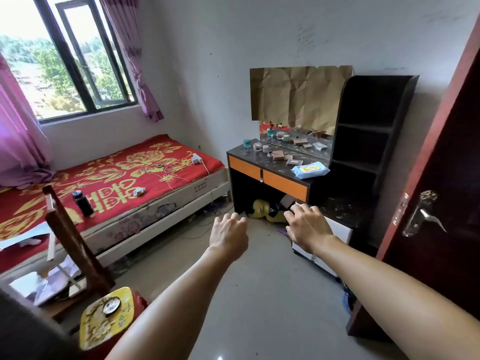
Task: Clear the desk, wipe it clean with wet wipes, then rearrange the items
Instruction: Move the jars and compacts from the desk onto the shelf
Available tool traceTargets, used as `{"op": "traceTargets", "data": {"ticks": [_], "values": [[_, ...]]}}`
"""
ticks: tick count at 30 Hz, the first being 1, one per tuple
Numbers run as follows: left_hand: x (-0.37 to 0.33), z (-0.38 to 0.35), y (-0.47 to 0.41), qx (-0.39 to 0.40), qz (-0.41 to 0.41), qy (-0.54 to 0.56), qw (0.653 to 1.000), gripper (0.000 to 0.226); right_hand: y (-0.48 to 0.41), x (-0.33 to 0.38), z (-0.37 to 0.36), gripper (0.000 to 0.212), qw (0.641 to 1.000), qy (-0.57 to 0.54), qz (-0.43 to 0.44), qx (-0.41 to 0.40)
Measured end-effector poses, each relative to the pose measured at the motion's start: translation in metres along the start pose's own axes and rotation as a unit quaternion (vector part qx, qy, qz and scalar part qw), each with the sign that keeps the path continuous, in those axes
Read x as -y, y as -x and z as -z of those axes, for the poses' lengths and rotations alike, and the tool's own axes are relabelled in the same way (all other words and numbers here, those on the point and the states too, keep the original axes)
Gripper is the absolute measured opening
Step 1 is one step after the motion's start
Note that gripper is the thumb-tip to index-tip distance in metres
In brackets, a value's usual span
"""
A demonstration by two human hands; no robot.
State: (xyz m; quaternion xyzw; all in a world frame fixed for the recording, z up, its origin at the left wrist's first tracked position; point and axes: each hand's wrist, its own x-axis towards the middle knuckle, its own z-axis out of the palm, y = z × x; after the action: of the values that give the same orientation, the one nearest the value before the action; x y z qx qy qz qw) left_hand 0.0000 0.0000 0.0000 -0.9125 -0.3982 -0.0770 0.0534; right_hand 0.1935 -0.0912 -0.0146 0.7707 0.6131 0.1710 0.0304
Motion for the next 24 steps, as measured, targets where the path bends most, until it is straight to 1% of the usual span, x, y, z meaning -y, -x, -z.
{"op": "traceTargets", "data": {"ticks": [1,3,5,8,11,15,20,24], "values": [[0.003,-0.004,-0.012,0.007,0.002,0.001,1.0,0.018,-0.014,-0.004,-0.007,0.03,1.0,0.001,0.003,0.008],[0.01,-0.016,-0.041,0.006,0.008,-0.001,1.0,0.019,-0.044,-0.013,-0.024,0.03,1.0,-0.011,0.006,0.0],[0.02,-0.026,-0.069,0.019,0.015,-0.012,1.0,0.019,-0.075,-0.02,-0.036,0.03,1.0,-0.01,0.009,0.018],[0.034,-0.038,-0.106,0.012,0.025,-0.006,1.0,0.019,-0.122,-0.031,-0.051,0.03,1.0,-0.009,0.016,0.012],[0.052,-0.05,-0.141,0.029,0.035,-0.01,0.999,0.02,-0.167,-0.036,-0.066,0.03,0.999,-0.013,0.024,0.025],[0.079,-0.069,-0.201,0.032,0.045,-0.004,0.998,0.02,-0.233,-0.039,-0.09,0.031,0.999,-0.005,0.042,0.035],[0.122,-0.105,-0.29,0.031,0.034,0.001,0.999,0.021,-0.328,-0.041,-0.127,0.035,0.998,0.0,0.039,0.049],[0.166,-0.123,-0.368,0.031,0.017,0.008,0.999,0.021,-0.408,-0.041,-0.147,0.036,0.998,-0.01,0.019,0.055]]}}
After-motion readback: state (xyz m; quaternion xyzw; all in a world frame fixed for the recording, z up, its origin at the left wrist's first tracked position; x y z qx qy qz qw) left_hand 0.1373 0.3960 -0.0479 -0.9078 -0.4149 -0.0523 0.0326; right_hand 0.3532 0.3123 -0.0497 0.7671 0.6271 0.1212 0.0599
